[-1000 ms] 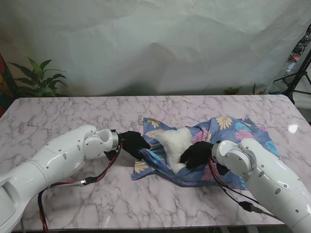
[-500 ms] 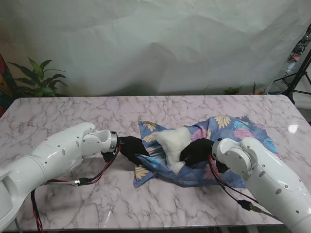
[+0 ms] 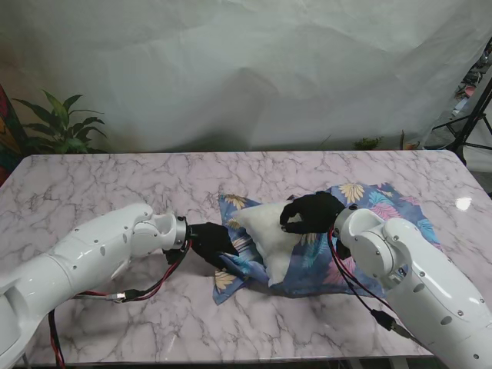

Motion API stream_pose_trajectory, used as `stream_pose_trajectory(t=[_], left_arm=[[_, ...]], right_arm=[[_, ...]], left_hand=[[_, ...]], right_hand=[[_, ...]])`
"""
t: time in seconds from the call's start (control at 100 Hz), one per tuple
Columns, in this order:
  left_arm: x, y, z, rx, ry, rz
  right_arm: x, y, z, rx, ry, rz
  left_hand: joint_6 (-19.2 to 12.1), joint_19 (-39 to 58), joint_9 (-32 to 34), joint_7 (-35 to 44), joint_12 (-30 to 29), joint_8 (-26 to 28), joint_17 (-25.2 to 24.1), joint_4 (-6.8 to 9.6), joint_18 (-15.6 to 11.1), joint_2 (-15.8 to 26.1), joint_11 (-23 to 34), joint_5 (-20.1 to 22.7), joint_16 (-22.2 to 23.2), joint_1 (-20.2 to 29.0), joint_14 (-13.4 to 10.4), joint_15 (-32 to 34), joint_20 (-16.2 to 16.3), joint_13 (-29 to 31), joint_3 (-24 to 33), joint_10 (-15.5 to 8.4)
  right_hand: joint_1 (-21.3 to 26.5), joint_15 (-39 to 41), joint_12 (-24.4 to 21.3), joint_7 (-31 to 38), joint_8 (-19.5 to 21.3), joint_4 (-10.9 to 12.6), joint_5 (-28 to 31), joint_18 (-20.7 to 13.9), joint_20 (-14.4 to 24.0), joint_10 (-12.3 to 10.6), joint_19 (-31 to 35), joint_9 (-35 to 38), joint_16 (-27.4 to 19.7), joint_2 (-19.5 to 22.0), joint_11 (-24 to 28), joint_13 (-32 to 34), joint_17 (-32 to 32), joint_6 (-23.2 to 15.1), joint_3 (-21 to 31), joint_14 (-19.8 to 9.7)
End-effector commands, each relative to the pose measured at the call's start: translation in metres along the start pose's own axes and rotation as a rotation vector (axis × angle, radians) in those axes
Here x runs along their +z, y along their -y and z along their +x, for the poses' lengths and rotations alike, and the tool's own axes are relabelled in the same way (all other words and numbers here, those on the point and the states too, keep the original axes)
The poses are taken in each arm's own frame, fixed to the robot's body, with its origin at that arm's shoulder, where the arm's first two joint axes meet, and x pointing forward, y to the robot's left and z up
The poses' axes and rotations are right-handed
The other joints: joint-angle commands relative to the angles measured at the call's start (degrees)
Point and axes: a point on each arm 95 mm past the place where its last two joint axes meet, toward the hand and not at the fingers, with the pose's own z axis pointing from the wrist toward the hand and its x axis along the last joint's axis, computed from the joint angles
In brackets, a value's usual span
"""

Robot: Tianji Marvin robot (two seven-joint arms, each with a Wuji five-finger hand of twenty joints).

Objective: Put a pillowcase on a pillow

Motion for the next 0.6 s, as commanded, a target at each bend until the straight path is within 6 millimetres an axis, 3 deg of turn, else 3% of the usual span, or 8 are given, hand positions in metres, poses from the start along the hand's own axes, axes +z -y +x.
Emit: stream_pose_trajectory(t=[0.0, 0.14, 0.32, 0.44, 0.59], left_arm=[[0.0, -0.01, 0.001, -0.003, -0.004, -0.042], [0.0, -0.011, 0.002, -0.009, -0.008, -0.045], [0.0, -0.011, 0.001, -0.016, -0.007, -0.046], [-0.001, -0.011, -0.001, -0.024, -0.002, -0.05], [-0.003, -0.01, -0.004, -0.035, 0.011, -0.05]], right_arm=[[0.01, -0.014, 0.006, 0.002, 0.002, -0.059], [0.038, -0.018, 0.006, 0.006, -0.029, -0.096], [0.069, -0.008, 0.004, 0.007, -0.117, -0.027], [0.079, 0.004, 0.006, 0.001, -0.202, 0.012], [0.08, 0.024, 0.004, -0.039, -0.288, 0.105]], left_hand=[[-1.34, 1.47, 2.58, -0.59, -0.53, -0.53, -0.3, -1.16, -1.06, 0.1, 2.93, 2.94, -0.4, 1.02, -3.74, 1.94, 0.87, 1.54, 1.75, 2.17], [-1.39, 1.32, 2.56, -0.64, -0.54, -0.65, -0.44, -1.15, -0.98, 0.05, 2.82, 2.85, -0.52, 0.94, -3.74, 1.93, 0.75, 1.57, 1.96, 2.12], [-1.62, 1.09, 2.71, -0.57, -0.48, -0.7, -0.44, -1.18, -0.89, -0.06, 2.82, 3.05, -0.65, 0.7, -3.77, 1.95, 0.55, 1.67, 2.18, 2.08], [-1.64, 0.96, 2.72, -0.57, -0.42, -0.77, -0.38, -1.18, -0.75, -0.14, 2.81, 3.04, -0.71, 0.6, -3.78, 2.06, 0.4, 1.75, 2.47, 2.18], [-1.72, 0.88, 2.81, -0.48, -0.37, -0.76, -0.31, -1.16, -0.74, -0.27, 2.84, 3.16, -0.73, 0.46, -3.78, 2.15, 0.29, 1.77, 2.73, 2.2]], right_hand=[[-1.15, 0.73, -0.2, -0.71, 0.88, -0.11, -2.21, 0.25, -0.11, -0.53, 0.4, -1.49, 0.7, 0.77, 0.55, -0.7, -0.29, 0.69, -1.49, -0.15], [-0.86, 0.06, -0.21, -1.96, 0.72, -0.29, -5.36, -2.02, -0.27, -1.93, -0.13, -5.26, 0.39, 1.53, 0.27, -3.55, -1.39, 0.0, -2.01, -1.54], [-0.78, -1.6, -0.56, -2.92, 0.55, -0.37, -10.64, -5.62, -1.15, -4.77, -2.28, -11.19, -0.37, 2.26, -0.6, -9.13, -4.92, -1.34, -1.97, -4.79], [-0.46, -2.14, -0.81, -2.1, 0.45, -0.74, -12.98, -7.16, -1.34, -6.56, -2.54, -12.91, -0.89, 0.43, -0.49, -10.36, -5.59, -2.33, 0.38, -6.84], [-0.77, -2.9, -0.99, -0.33, 0.44, -1.17, -11.7, -8.65, -1.49, -7.68, -2.77, -11.7, -1.47, -0.23, -0.24, -10.13, -5.84, -3.18, 2.74, -8.4]])
